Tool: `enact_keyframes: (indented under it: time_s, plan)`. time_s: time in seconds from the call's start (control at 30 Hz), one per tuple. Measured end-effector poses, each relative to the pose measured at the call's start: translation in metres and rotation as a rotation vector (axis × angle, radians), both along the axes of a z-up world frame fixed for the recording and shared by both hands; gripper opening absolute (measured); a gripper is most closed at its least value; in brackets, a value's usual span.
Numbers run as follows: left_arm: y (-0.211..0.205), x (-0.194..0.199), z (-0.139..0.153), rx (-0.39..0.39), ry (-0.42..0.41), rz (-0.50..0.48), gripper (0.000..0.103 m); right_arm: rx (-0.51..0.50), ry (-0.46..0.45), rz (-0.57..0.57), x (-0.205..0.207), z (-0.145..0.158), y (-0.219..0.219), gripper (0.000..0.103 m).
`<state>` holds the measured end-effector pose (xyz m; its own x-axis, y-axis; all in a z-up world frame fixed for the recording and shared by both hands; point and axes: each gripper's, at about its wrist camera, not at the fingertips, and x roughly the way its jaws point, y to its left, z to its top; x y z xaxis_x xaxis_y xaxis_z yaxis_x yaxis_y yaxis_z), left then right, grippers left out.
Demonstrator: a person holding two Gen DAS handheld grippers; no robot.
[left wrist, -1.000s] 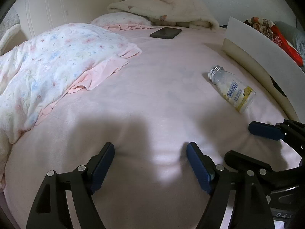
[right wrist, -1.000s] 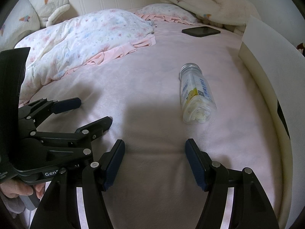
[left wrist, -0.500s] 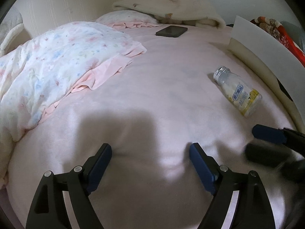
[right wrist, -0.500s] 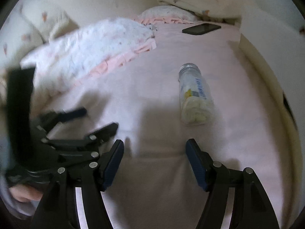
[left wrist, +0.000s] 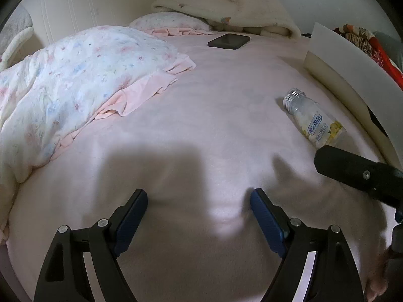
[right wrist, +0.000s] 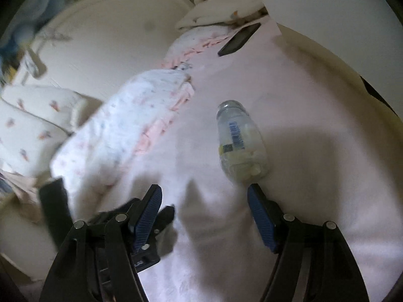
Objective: Organize objects
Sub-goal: 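Close the right gripper around the clear bottle and lift it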
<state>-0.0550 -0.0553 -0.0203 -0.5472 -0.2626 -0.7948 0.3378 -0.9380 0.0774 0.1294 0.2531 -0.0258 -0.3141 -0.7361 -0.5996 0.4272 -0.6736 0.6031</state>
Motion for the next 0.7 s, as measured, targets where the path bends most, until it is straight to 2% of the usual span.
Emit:
enact_keyframes:
  time_s: [0.13, 0.2, 0.23, 0.27, 0.3, 0.4, 0.57, 0.63, 0.7]
  plan:
    - [-0.001, 0.000, 0.002, 0.029, 0.006, -0.003, 0.082, -0.037, -0.101, -0.007, -0.011, 0.006, 0.008, 0.070]
    - [-0.003, 0.002, 0.005, 0.071, 0.018, -0.017, 0.082, -0.016, -0.167, -0.068, -0.017, 0.009, 0.014, 0.058]
    - [-0.004, 0.003, 0.007, 0.086, 0.026, -0.023, 0.082, 0.018, -0.189, -0.109, -0.017, 0.013, 0.014, 0.046]
    - [-0.005, 0.004, 0.011, 0.107, 0.042, -0.032, 0.082, 0.036, -0.194, -0.130, -0.017, 0.015, 0.015, 0.043]
    - [-0.005, 0.005, 0.014, 0.115, 0.054, -0.036, 0.082, 0.057, -0.177, -0.138, -0.015, 0.020, 0.014, 0.043]
    - [0.000, 0.004, 0.029, 0.097, 0.077, -0.064, 0.082, 0.125, -0.035, -0.117, -0.007, 0.043, 0.004, 0.043]
    - [0.008, 0.006, 0.048, 0.080, 0.098, -0.120, 0.082, 0.138, 0.139, -0.072, -0.003, 0.078, -0.006, 0.043]
    - [0.007, 0.006, 0.052, 0.097, 0.095, -0.130, 0.082, 0.211, 0.226, -0.101, -0.009, 0.087, -0.009, 0.043]
    - [0.005, 0.006, 0.053, 0.108, 0.096, -0.131, 0.082, 0.273, 0.260, -0.117, -0.016, 0.090, -0.013, 0.045]
